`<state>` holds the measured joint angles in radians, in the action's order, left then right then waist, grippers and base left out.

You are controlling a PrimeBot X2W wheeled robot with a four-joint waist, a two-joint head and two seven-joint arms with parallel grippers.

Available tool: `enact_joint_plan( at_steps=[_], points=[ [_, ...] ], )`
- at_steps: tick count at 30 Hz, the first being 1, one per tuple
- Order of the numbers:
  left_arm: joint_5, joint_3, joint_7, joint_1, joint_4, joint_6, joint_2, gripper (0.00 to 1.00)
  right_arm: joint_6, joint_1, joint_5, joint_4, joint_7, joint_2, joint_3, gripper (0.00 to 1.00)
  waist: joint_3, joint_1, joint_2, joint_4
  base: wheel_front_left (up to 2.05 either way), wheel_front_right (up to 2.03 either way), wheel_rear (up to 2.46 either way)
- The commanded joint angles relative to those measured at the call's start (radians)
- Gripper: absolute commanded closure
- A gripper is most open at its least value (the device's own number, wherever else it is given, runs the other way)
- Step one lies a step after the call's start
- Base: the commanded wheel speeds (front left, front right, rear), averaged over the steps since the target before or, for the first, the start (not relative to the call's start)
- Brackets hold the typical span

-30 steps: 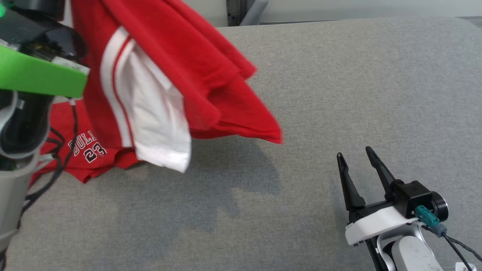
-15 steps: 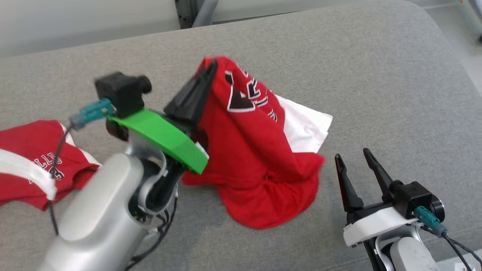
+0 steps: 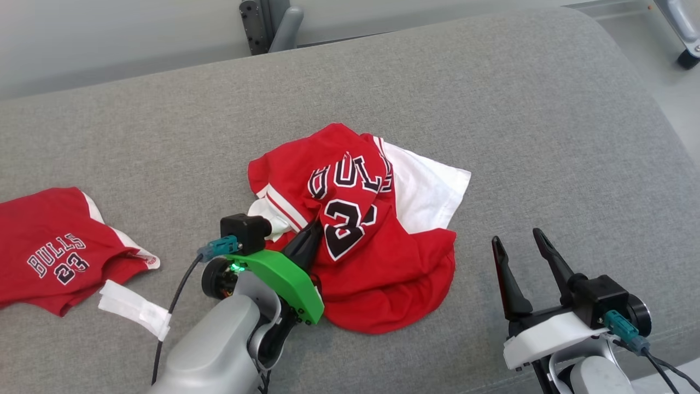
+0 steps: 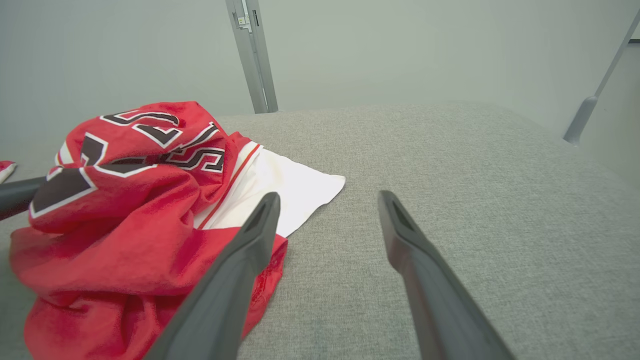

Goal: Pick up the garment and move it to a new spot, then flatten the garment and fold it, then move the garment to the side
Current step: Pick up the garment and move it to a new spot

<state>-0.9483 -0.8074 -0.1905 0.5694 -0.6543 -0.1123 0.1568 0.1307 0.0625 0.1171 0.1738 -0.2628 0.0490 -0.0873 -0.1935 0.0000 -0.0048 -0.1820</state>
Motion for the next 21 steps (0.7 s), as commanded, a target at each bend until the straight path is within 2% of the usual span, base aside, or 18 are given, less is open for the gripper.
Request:
enact_joint_plan(
  at_steps=[1, 3, 4, 5, 9, 16, 19, 21],
  points=[
    [-0.005, -0.007, -0.013, 0.015, -0.022, -0.009, -0.009, 1.00, 0.000, -0.018, -0.011, 0.001, -0.003, 0.003, 0.000, 0.00, 0.011, 0.0000, 0.0048, 0.015, 0.00, 0.00, 0.00],
    [0.012, -0.017, -0.035, 0.027, -0.044, -0.013, -0.016, 1.00, 0.000, -0.024, -0.019, 0.003, -0.003, 0.002, -0.003, 0.00, 0.025, 0.0000, 0.0048, 0.026, 0.00, 0.00, 0.00],
    [0.020, -0.017, -0.047, 0.028, -0.049, -0.014, -0.019, 0.60, 0.000, -0.026, -0.022, 0.004, -0.003, 0.003, -0.006, 0.00, 0.033, 0.0000, 0.0048, 0.031, 0.00, 0.00, 0.00],
    [0.060, -0.006, -0.067, 0.030, -0.045, -0.003, -0.013, 0.00, 0.000, -0.035, -0.032, 0.002, -0.003, 0.003, -0.009, 0.00, 0.050, 0.0000, 0.0048, 0.037, 0.00, 0.00, 0.00],
    [0.129, 0.076, -0.075, -0.043, 0.067, 0.049, 0.013, 0.00, 0.000, -0.053, -0.048, -0.014, -0.003, 0.003, 0.003, 0.00, 0.086, 0.0000, 0.0048, 0.050, 0.00, 0.00, 0.00],
    [0.303, 0.285, -0.075, -0.312, 0.353, 0.146, 0.075, 0.00, 0.000, -0.094, -0.092, -0.057, -0.003, 0.003, 0.032, 0.00, 0.142, 0.0000, 0.0048, 0.085, 0.00, 0.00, 0.00],
    [0.379, 0.362, -0.074, -0.418, 0.416, 0.156, 0.085, 0.00, 0.000, -0.110, -0.108, -0.070, -0.003, 0.003, 0.048, 0.00, 0.162, 0.0000, 0.0048, 0.105, 0.00, 0.00, 0.00],
    [0.420, 0.418, -0.074, -0.483, 0.443, 0.149, 0.072, 0.00, 0.000, -0.122, -0.119, -0.076, -0.003, 0.003, 0.060, 0.00, 0.173, 0.0000, 0.0048, 0.121, 0.00, 0.00, 0.00]
  ],
)
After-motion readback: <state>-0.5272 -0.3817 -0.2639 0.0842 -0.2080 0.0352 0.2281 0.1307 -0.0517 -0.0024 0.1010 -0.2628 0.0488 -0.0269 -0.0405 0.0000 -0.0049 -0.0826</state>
